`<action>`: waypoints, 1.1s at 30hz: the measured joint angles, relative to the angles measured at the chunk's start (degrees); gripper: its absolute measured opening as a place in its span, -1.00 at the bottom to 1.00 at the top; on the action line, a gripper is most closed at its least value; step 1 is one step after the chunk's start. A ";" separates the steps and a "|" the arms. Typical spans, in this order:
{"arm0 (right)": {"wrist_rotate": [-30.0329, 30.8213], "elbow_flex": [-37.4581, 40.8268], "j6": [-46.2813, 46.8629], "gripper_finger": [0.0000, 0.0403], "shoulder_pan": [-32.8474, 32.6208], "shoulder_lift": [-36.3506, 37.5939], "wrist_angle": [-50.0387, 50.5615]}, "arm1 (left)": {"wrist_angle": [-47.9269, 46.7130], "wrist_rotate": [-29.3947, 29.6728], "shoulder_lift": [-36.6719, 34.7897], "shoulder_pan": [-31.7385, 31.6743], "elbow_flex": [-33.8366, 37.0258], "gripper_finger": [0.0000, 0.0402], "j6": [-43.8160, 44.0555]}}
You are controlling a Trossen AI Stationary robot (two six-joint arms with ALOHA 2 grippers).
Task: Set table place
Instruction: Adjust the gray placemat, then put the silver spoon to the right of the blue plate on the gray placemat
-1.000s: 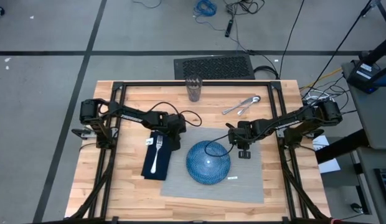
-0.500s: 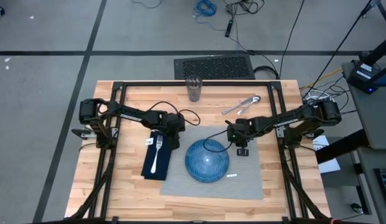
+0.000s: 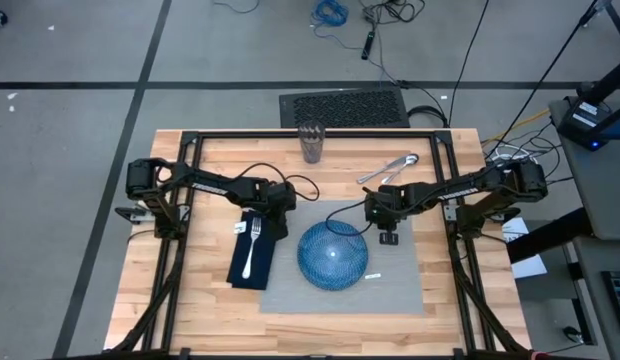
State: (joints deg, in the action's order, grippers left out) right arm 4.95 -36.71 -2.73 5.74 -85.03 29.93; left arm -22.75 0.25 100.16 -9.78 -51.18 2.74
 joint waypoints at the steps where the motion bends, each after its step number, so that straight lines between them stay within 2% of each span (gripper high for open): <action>1: 0.07 0.00 -0.12 -0.66 -0.03 -0.02 0.00 | 0.06 0.00 0.00 0.00 0.02 -0.35 0.00; 14: 1.13 -3.67 -1.46 -0.66 -0.11 -0.02 2.41 | 2.22 0.90 -5.11 -0.04 0.37 -0.35 -0.02; 25: 2.56 -7.48 -3.91 -0.66 -0.16 0.15 5.49 | 4.45 0.63 -5.66 0.11 0.10 -0.35 -0.02; 33: 5.74 -11.34 -8.86 -0.66 0.08 0.25 6.61 | 4.40 1.40 -5.76 0.95 -3.78 -0.35 -0.52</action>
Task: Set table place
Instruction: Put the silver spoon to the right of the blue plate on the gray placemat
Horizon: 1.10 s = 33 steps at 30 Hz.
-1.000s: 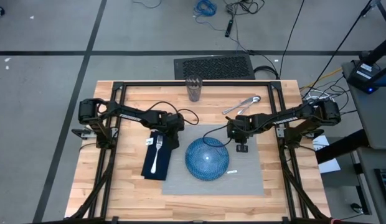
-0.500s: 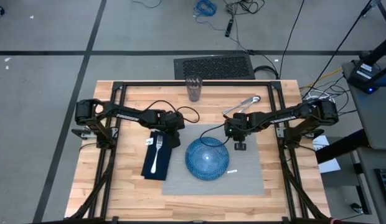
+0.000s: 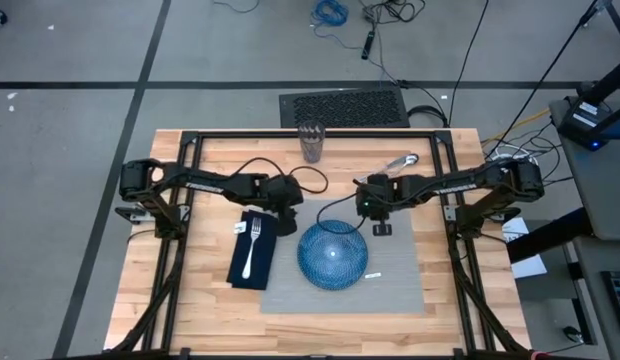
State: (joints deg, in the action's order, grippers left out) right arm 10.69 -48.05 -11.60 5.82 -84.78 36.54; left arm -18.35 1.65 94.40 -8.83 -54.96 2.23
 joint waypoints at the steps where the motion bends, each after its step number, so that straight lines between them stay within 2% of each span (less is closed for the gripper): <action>1: 0.48 -0.80 -1.18 -0.66 0.00 0.03 -0.13 | -0.04 1.02 -0.47 0.42 -0.78 -0.35 -0.53; 9: 3.54 -8.56 -10.64 -0.66 0.86 0.61 2.63 | -1.88 19.89 -8.31 3.10 -5.05 -0.35 -8.75; 14: 5.76 -11.25 -15.35 -0.66 6.93 4.71 7.90 | -6.33 26.46 -14.84 2.60 -5.15 -0.35 -12.82; 20: 5.21 -11.66 -18.32 -0.66 20.61 11.36 15.22 | -24.07 27.17 -20.52 -0.13 -5.02 -0.35 -10.98; 25: -1.30 -11.43 -20.65 -0.66 31.12 12.15 21.22 | -33.87 25.03 -22.58 -1.38 -4.41 -0.35 -5.04; 28: -3.53 -10.29 -23.03 -0.66 34.23 10.92 23.40 | -37.18 21.53 -23.09 -1.31 -3.40 -0.35 -3.39; 33: -3.40 -8.96 -27.50 -0.66 34.54 8.68 24.62 | -43.39 19.08 -22.98 -0.79 -2.39 -0.35 -1.08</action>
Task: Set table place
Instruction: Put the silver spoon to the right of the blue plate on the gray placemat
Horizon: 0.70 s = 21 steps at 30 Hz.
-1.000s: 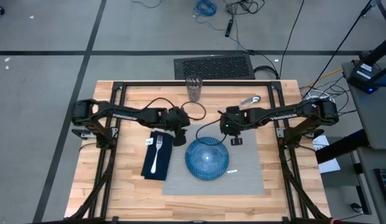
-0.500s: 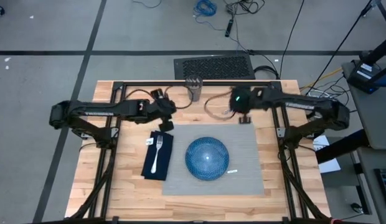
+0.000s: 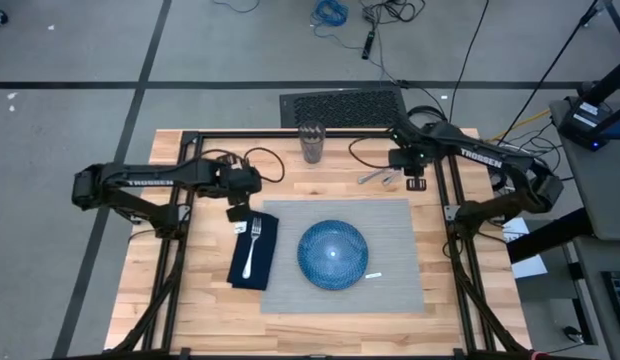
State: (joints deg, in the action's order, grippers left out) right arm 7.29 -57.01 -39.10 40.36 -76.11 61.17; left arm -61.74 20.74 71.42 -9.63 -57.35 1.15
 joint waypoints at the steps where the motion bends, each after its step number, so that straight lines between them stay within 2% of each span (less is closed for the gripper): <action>1: 0.02 0.19 -0.78 -0.66 0.02 -0.49 -0.02 | -0.86 -0.05 -0.02 0.02 0.11 -0.35 0.23; 14: 0.23 0.74 -7.44 -0.66 3.44 -8.39 -1.60 | -3.31 -0.68 0.00 1.20 4.58 -0.35 3.75; 21: 1.88 0.74 -11.14 -0.66 5.12 -10.85 -6.02 | -3.05 -0.68 0.00 1.25 7.12 -0.35 4.57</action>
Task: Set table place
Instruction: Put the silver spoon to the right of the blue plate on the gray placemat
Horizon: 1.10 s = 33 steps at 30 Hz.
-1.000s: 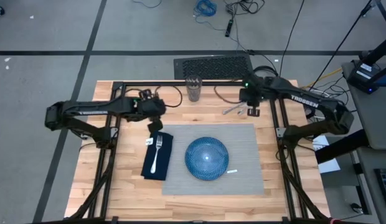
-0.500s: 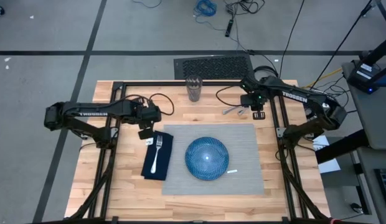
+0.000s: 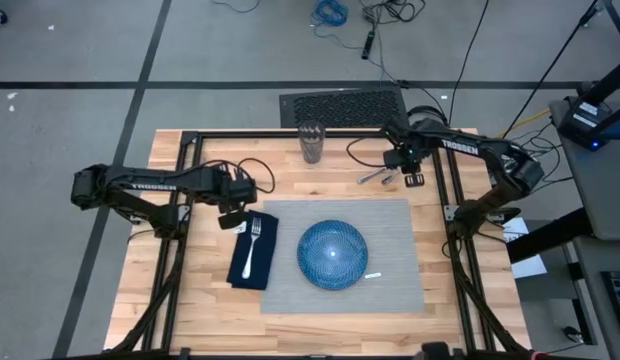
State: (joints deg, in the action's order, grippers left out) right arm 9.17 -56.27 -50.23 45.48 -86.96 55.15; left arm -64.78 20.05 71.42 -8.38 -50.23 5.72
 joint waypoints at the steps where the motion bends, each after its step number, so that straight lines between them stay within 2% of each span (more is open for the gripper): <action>1: -0.10 0.00 -0.41 -0.66 0.21 -0.22 -0.30 | 0.25 0.01 0.00 0.03 0.49 -0.35 0.00; 13: -0.43 2.14 -2.98 -0.66 1.26 -3.13 -4.88 | 3.79 0.02 0.00 0.10 4.72 -0.35 0.00; 33: 4.20 2.27 -2.17 -0.66 3.09 -12.56 -11.98 | 4.65 0.04 0.00 0.33 4.82 -0.35 1.08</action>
State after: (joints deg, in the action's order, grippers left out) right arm 13.37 -54.00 -52.40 48.58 -99.52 43.17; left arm -60.13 20.10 71.42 -8.05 -45.41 6.80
